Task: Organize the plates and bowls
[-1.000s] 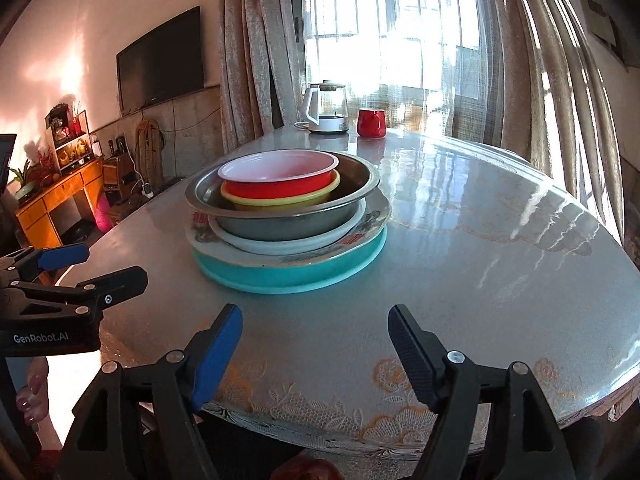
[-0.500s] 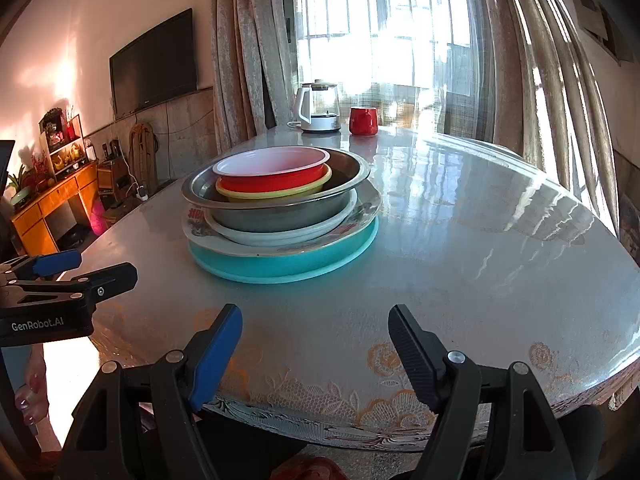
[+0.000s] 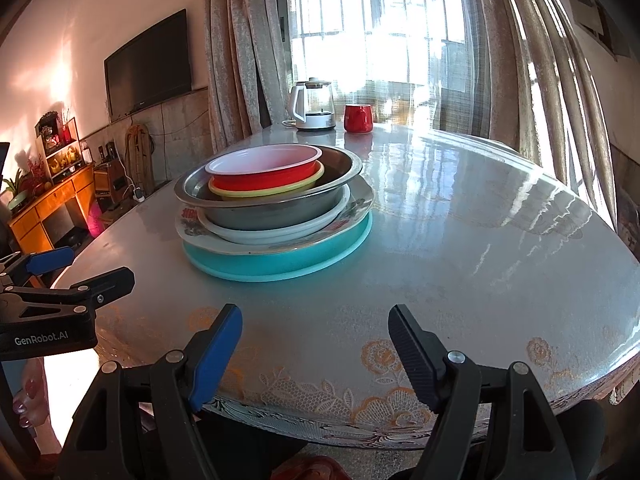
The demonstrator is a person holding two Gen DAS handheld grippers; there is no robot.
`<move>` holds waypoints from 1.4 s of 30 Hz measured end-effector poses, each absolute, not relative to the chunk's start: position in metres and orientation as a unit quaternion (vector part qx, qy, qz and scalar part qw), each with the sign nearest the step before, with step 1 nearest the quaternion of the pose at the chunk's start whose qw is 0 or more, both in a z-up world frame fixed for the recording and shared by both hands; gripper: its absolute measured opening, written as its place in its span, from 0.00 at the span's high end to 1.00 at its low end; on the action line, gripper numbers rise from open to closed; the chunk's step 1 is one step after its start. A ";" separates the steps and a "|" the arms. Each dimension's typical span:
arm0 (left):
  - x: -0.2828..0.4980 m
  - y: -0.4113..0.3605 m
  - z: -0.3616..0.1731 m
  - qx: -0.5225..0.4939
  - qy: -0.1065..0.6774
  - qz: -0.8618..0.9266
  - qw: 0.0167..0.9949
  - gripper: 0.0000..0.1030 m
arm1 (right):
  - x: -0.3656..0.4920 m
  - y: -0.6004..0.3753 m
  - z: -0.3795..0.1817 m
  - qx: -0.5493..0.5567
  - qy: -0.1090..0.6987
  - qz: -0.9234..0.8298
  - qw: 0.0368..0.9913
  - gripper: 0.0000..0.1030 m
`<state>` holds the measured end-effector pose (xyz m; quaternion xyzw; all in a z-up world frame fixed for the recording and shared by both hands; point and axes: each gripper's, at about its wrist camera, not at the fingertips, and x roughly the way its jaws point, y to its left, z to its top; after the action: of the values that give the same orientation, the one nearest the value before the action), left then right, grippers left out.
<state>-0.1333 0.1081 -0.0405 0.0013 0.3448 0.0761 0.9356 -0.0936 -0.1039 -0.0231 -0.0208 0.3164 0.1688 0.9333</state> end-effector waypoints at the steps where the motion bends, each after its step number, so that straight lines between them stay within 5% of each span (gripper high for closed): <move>1: -0.133 0.108 -0.041 0.001 0.345 0.077 0.935 0.00 | -0.093 -0.104 -0.024 -0.020 0.317 0.168 0.933 0.25; 42: -0.134 0.105 -0.043 0.003 0.347 0.079 0.934 0.00 | -0.092 -0.108 -0.026 -0.013 0.325 0.165 0.931 0.25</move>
<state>-0.1341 0.1050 -0.0430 0.0027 0.3473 0.0788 0.9344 -0.0915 -0.1077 -0.0259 -0.0126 0.3253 0.1654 0.9310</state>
